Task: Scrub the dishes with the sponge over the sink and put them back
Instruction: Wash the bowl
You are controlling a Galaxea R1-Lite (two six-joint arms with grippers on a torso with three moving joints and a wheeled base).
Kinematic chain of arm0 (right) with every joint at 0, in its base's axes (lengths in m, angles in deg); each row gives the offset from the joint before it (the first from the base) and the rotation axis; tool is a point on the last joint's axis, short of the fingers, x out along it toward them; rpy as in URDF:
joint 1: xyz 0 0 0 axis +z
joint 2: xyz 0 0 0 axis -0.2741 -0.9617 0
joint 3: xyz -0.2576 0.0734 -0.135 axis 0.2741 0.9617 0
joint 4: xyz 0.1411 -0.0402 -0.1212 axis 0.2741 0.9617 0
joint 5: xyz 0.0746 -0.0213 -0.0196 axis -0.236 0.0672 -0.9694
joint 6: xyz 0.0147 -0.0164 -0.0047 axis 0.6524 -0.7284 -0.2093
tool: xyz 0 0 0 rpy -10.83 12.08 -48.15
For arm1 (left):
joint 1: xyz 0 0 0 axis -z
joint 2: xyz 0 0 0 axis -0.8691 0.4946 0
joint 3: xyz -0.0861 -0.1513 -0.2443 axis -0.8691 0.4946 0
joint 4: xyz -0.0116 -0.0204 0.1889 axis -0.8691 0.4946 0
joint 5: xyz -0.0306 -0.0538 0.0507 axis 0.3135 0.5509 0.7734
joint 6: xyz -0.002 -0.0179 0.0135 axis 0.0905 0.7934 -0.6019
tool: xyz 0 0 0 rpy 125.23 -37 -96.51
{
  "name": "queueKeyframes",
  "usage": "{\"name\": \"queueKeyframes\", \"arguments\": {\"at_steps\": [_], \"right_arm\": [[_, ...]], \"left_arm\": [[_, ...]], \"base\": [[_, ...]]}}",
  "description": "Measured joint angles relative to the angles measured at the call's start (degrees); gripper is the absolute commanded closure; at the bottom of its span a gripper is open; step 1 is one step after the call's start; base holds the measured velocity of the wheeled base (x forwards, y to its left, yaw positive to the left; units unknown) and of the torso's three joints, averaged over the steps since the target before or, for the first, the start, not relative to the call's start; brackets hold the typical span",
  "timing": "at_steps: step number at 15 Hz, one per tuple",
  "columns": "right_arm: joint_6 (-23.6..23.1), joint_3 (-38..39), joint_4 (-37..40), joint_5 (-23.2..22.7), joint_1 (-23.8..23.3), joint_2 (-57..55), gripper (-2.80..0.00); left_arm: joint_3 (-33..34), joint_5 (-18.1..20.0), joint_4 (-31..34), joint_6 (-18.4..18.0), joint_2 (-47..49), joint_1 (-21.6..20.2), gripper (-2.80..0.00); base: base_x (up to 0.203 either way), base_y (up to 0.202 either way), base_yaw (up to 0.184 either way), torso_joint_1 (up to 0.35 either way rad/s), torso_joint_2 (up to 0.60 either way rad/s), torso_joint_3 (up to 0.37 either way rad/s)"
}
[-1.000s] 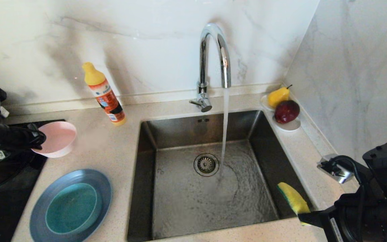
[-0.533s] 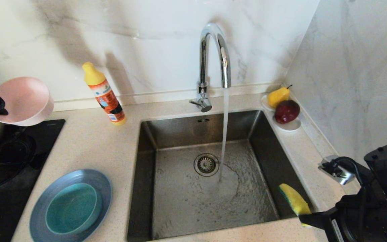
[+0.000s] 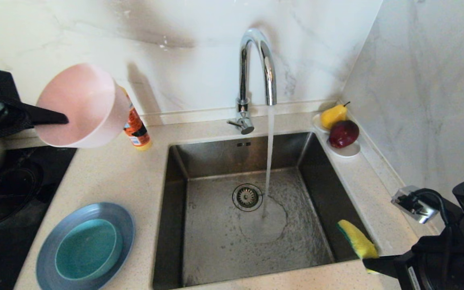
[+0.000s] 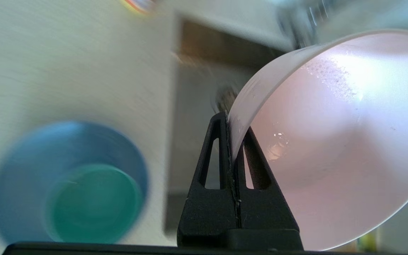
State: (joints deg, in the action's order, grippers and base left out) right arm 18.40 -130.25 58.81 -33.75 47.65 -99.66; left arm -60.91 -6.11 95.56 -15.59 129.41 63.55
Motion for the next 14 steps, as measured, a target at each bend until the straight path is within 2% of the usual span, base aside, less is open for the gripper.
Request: {"name": "queueKeyframes", "arguments": {"at_steps": [2, 4, 10, 12, 14], "right_arm": [[0.15, -0.08, -0.02, 0.05, 0.00, 0.31, 0.00], [0.15, -0.50, 0.00, 0.11, -0.02, 0.62, 0.00], [0.09, -0.72, 0.09, 0.40, -0.63, 2.19, 0.00], [0.04, -0.72, 0.11, 0.40, -0.71, 2.68, 0.00], [0.02, -0.80, 0.16, 0.49, -0.72, 2.93, 0.00]], "left_arm": [[1.08, -4.74, -0.06, 1.12, 1.71, 8.37, 0.00], [1.47, -9.58, -1.43, 2.34, 5.48, 14.16, 0.00], [1.18, -16.02, -13.64, 6.36, 21.66, 24.45, 0.00], [-0.81, -18.02, -17.06, 7.41, 27.47, 27.37, 0.00], [-4.04, -18.43, -17.99, 8.28, 31.93, 29.28, 0.00]], "base": [[0.000, 0.000, 0.000, 0.000, 0.00, 0.000], [0.000, 0.000, 0.000, 0.000, 0.00, 0.000], [0.000, 0.000, 0.000, 0.000, 0.00, 0.000], [0.000, 0.000, 0.000, 0.000, 0.00, 0.000], [0.000, 0.000, 0.000, 0.000, 0.00, 0.000]]}}
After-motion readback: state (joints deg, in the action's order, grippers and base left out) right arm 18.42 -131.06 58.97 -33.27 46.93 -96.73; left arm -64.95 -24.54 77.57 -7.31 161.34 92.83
